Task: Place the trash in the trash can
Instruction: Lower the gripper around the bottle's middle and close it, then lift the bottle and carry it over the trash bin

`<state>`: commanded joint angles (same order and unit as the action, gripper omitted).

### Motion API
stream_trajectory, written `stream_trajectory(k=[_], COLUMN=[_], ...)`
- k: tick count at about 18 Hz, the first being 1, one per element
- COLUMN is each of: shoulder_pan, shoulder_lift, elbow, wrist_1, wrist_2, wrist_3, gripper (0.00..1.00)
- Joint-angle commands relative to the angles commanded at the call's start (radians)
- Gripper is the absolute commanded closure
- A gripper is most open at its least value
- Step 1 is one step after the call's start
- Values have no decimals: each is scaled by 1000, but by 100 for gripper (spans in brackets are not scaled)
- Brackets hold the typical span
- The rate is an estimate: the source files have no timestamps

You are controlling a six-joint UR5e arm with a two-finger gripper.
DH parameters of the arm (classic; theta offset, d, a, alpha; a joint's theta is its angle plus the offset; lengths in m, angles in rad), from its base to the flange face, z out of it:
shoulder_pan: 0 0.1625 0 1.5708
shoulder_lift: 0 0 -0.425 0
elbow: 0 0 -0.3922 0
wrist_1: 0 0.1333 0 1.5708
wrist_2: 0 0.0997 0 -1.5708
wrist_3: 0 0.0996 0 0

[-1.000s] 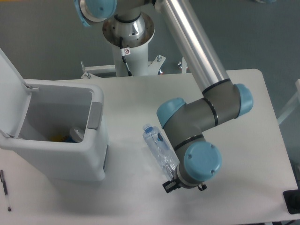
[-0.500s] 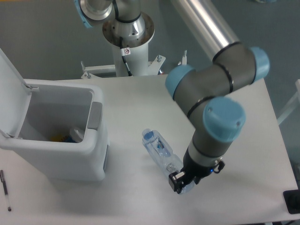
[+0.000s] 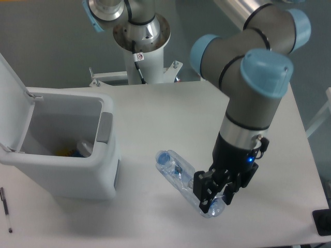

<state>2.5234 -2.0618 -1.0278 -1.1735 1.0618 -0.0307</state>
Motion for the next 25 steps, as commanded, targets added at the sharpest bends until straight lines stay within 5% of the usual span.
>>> stream_trajectory(k=[15, 25], shoulder_pan=[15, -127], shoulder_lift=[166, 196], elbow=[9, -86], wrist_1=[15, 83], wrist_2=[-276, -276], wrist_3=[0, 3], gripper=[55, 55])
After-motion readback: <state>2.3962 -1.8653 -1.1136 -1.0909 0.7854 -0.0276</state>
